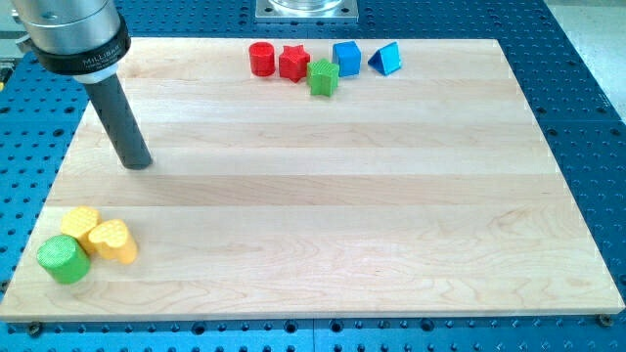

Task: Move your hand to the right of the triangle

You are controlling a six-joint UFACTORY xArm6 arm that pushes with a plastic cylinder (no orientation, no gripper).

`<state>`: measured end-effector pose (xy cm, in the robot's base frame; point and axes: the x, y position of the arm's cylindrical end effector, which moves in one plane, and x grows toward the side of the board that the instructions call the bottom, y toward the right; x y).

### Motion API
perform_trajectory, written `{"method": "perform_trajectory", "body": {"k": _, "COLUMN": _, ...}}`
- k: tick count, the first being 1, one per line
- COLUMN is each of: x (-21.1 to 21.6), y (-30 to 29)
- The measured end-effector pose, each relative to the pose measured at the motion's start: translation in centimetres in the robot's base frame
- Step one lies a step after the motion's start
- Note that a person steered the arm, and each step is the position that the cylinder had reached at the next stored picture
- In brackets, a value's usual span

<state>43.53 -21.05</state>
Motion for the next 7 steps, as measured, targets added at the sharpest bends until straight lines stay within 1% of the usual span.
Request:
{"method": "perform_trajectory", "body": {"k": 2, "x": -0.1, "y": 0.0}}
{"method": "perform_trajectory", "body": {"k": 3, "x": 0.7, "y": 2.0}}
{"method": "perform_trajectory", "body": {"k": 4, "x": 0.7, "y": 12.6}}
{"method": "perform_trajectory", "body": {"k": 5, "x": 0.4, "y": 20.8}}
{"method": "perform_trajectory", "body": {"k": 6, "x": 0.4, "y": 22.2}}
{"method": "perform_trajectory", "body": {"k": 7, "x": 0.4, "y": 22.2}}
